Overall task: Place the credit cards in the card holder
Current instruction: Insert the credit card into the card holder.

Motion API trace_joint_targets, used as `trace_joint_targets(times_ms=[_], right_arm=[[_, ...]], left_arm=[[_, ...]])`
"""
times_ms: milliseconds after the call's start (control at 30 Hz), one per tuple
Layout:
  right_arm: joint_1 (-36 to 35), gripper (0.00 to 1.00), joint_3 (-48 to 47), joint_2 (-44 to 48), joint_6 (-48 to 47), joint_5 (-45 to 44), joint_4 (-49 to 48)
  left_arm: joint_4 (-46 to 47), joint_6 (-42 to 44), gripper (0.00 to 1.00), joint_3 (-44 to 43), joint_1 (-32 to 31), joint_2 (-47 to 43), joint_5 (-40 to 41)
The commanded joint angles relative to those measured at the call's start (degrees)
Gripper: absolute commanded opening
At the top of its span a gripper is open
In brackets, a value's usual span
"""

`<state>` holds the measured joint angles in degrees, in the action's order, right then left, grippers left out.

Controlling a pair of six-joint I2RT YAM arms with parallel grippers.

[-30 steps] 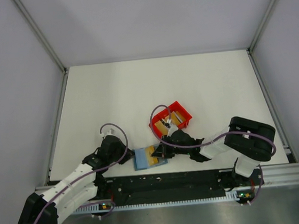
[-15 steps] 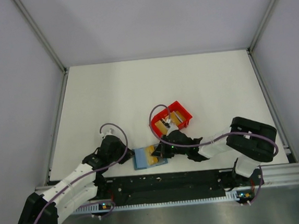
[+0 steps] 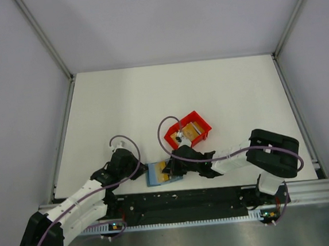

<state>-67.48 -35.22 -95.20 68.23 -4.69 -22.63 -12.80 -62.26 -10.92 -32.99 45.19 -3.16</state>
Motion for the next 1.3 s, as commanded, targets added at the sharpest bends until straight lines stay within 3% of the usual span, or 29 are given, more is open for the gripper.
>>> trace_joint_targets(times_ms=[0, 167, 367, 467, 767, 1100, 1267], right_arm=[[-1.2, 0.03, -0.5, -2.2, 2.3, 1.1, 4.9], [-1.3, 0.16, -2.7, -2.7, 0.5, 2.2, 9.3], [-1.5, 0.43, -4.3, 4.3, -4.9, -6.6, 19.6], [-1.4, 0.46, -7.5, 4.2, -7.7, -7.4, 24.9], [-2.0, 0.47, -12.3, -3.1, -9.3, -0.7, 23.1], [-2.7, 0.45, -12.9, -3.2, -11.5, 1.0, 15.0], [-2.9, 0.33, -12.6, -2.5, -11.0, 2.1, 13.2]], left_arm=[[-1.1, 0.6, 0.0, 2.0, 0.0, 0.2, 1.7], [-1.1, 0.5, 0.0, 1.9, -0.1, 0.0, 1.8], [-1.4, 0.7, 0.0, 1.6, 0.0, 0.1, 1.8], [-1.4, 0.9, 0.0, 1.4, 0.0, 0.1, 1.7], [-1.4, 1.4, 0.0, 0.9, -0.1, 0.1, 1.4], [-0.8, 1.5, 0.0, 1.0, -0.1, 0.2, 1.0], [-0.7, 1.5, 0.0, 1.0, 0.0, 0.2, 1.0]])
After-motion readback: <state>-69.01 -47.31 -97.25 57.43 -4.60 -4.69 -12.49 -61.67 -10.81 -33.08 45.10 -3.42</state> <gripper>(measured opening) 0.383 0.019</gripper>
